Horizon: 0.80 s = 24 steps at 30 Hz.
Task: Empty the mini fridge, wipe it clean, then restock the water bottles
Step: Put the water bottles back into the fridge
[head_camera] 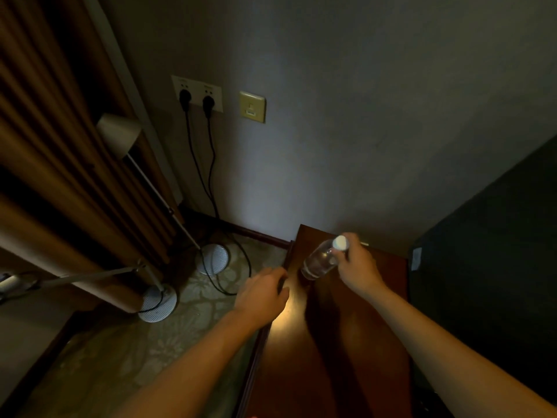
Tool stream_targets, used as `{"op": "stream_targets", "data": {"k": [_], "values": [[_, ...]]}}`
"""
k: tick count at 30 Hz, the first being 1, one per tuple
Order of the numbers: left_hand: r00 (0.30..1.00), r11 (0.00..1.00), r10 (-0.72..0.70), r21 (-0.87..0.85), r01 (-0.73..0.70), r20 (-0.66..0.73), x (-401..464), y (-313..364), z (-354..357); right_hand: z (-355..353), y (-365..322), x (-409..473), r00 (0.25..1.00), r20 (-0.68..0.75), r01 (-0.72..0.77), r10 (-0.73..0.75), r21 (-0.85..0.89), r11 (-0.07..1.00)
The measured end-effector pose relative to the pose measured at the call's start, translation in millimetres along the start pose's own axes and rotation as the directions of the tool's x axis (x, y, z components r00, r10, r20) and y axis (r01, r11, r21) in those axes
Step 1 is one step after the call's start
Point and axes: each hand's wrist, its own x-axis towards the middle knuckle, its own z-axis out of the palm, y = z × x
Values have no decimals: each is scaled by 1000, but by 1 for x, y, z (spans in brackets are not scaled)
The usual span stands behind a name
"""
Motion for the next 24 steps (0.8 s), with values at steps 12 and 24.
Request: {"op": "stream_targets", "data": {"k": [12,24], "values": [[993,995,92,-34,-90,70,-53,40,-7,-53,-26,-133,953,174,195,-247,269,943],[969,963,236,-150,-225,66,-104,79,56,-83,26,-229,997,76,-61,13,668,741]]}}
